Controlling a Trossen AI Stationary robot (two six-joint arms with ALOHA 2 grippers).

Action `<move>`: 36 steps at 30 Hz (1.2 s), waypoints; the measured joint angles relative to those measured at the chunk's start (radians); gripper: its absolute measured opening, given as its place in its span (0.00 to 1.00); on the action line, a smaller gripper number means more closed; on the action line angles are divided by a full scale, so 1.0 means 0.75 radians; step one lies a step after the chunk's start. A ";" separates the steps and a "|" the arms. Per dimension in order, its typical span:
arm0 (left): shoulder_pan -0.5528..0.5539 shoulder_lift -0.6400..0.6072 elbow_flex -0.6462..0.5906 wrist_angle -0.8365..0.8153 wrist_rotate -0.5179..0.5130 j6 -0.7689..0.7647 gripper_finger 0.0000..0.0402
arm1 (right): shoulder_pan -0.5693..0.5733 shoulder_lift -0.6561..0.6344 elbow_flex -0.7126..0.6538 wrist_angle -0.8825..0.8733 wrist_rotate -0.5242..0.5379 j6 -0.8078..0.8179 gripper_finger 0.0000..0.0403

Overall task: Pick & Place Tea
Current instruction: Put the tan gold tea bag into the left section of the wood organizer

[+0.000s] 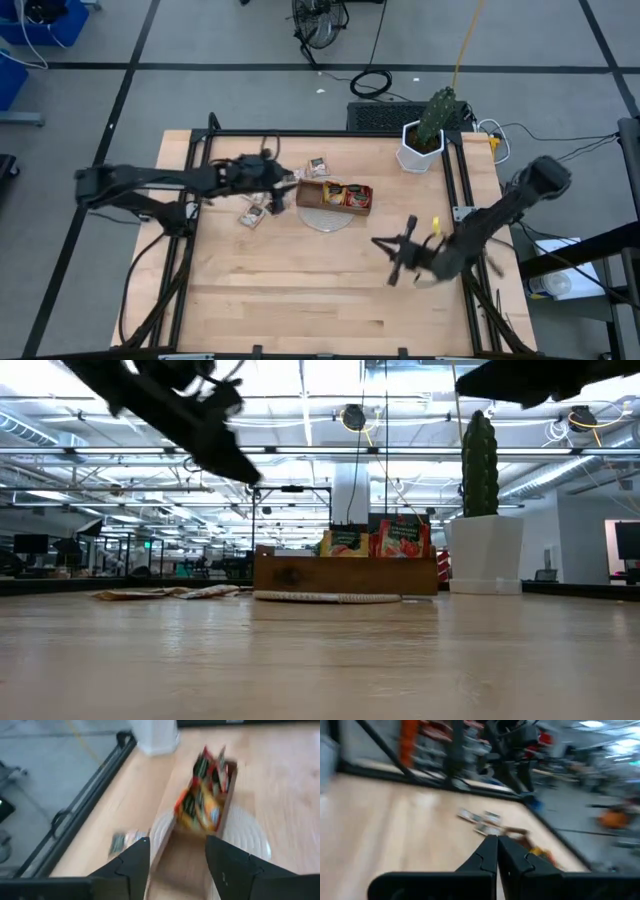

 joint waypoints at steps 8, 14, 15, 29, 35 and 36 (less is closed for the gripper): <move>0.009 -0.305 -0.001 -0.371 -0.048 0.015 0.43 | -0.397 -0.699 -0.364 -0.012 -0.912 0.118 0.00; 0.149 -0.302 -0.001 -0.408 -0.082 0.010 0.43 | -0.650 -0.962 -0.523 -0.013 -1.301 0.285 0.00; 0.182 -0.279 0.000 -0.398 -0.080 0.006 0.43 | -0.673 -0.986 -0.541 -0.010 -1.339 0.295 0.00; 0.556 0.296 0.045 -0.246 0.400 0.216 0.53 | -0.735 -1.106 -0.676 0.069 -1.650 0.415 0.00; 0.466 0.408 0.156 -0.300 0.324 0.221 0.50 | -0.736 -1.108 -0.681 0.039 -1.604 0.360 0.00; 0.434 0.413 0.171 -0.321 0.270 0.236 0.50 | -0.737 -1.108 -0.681 0.039 -1.603 0.361 0.00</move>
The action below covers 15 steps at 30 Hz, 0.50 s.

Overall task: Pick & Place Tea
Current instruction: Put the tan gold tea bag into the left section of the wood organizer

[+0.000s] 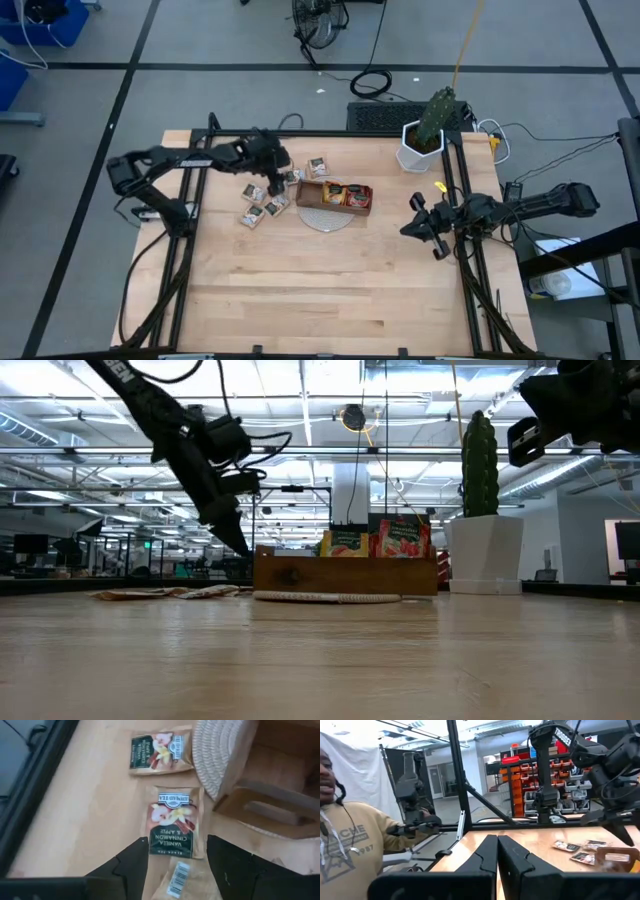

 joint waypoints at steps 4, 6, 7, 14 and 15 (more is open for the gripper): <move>-0.132 0.011 0.038 -0.045 -0.202 0.009 0.51 | 0.001 0.000 -0.001 0.000 -0.001 0.004 0.00; -0.205 0.010 0.041 -0.043 -0.262 0.005 0.53 | 0.001 0.000 -0.001 0.000 -0.001 0.004 0.00; -0.238 0.011 0.041 -0.046 -0.293 0.005 0.54 | 0.001 0.000 -0.002 0.000 0.000 0.004 0.00; -0.292 0.054 0.041 -0.069 -0.393 0.016 0.56 | 0.001 0.000 -0.003 0.000 0.000 0.004 0.00; -0.279 0.068 0.042 -0.064 -0.396 0.016 0.57 | 0.001 0.000 -0.003 0.000 -0.001 0.004 0.00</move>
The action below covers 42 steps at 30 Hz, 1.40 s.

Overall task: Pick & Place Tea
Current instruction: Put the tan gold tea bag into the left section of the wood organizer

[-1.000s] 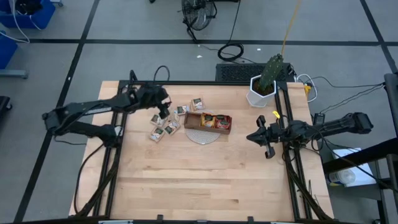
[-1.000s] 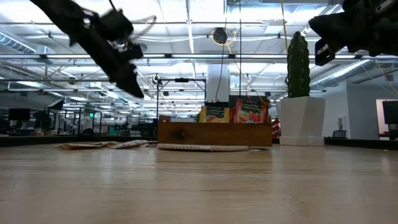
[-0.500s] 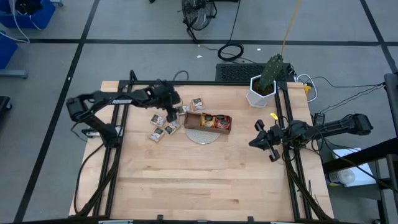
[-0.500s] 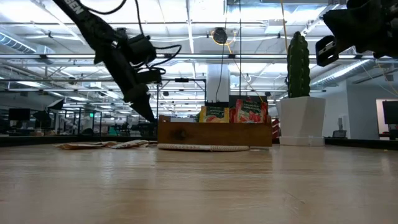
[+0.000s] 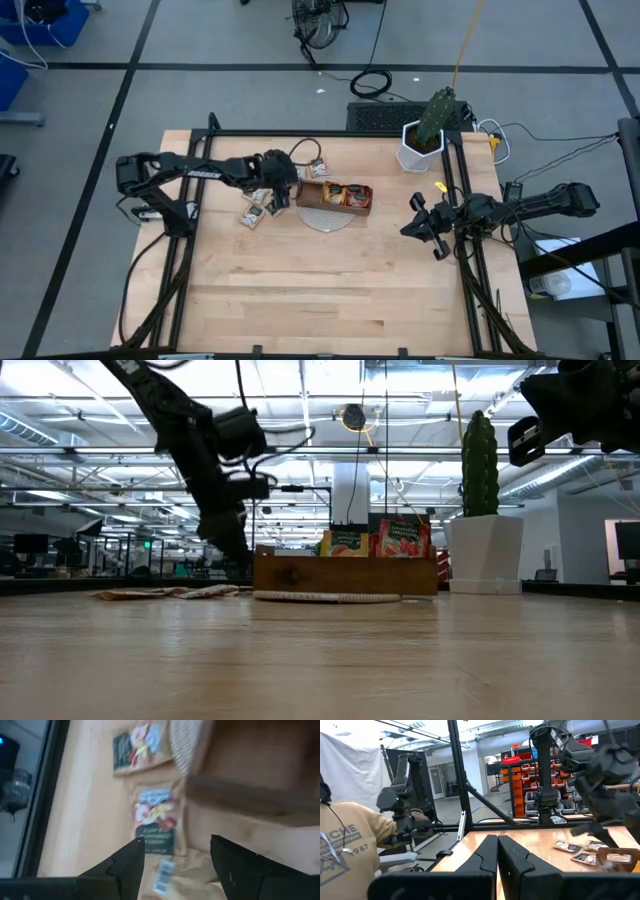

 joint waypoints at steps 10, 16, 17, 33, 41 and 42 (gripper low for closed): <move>0.092 0.219 0.003 0.133 0.016 0.042 0.57 | 0.000 0.000 -0.001 0.000 0.000 0.000 0.00; 0.098 0.258 0.004 0.202 0.022 0.044 0.57 | 0.000 0.000 -0.001 0.000 0.000 0.000 0.00; 0.099 0.258 0.004 0.207 0.014 0.044 0.57 | 0.000 0.000 -0.001 0.000 0.000 0.000 0.00; 0.202 0.233 -0.002 0.213 -0.100 0.182 0.42 | 0.000 0.000 -0.002 0.000 0.000 0.000 0.00; 0.382 0.077 0.165 -0.122 0.335 -0.305 0.38 | 0.000 0.001 -0.002 0.000 0.000 0.001 0.00; 0.405 0.080 0.212 -0.226 0.343 -0.315 0.40 | 0.000 0.000 -0.002 0.000 0.000 0.000 0.00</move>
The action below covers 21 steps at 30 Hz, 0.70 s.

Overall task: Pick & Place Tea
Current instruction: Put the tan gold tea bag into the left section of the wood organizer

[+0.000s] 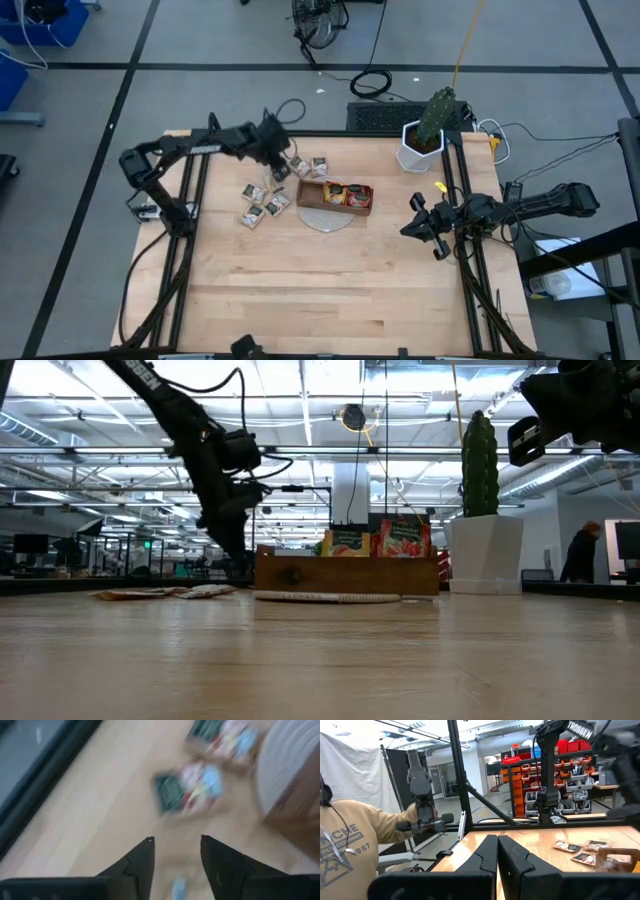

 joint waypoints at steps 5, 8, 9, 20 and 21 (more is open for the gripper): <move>0.041 0.084 0.291 -0.214 0.050 -0.041 0.58 | 0.001 0.000 0.000 0.000 0.000 0.000 0.00; 0.028 0.196 0.472 -0.348 0.034 -0.044 0.68 | 0.000 0.000 0.000 0.000 0.000 0.000 0.00; 0.021 0.242 0.528 -0.404 0.032 -0.031 0.70 | 0.000 0.000 0.000 0.000 0.000 0.000 0.00; -0.115 0.571 0.733 -0.557 -0.066 0.069 0.78 | 0.000 0.000 0.000 0.000 0.000 0.000 0.00; -0.122 0.584 0.733 -0.545 -0.058 0.062 0.78 | 0.001 0.000 0.000 0.000 0.000 0.000 0.00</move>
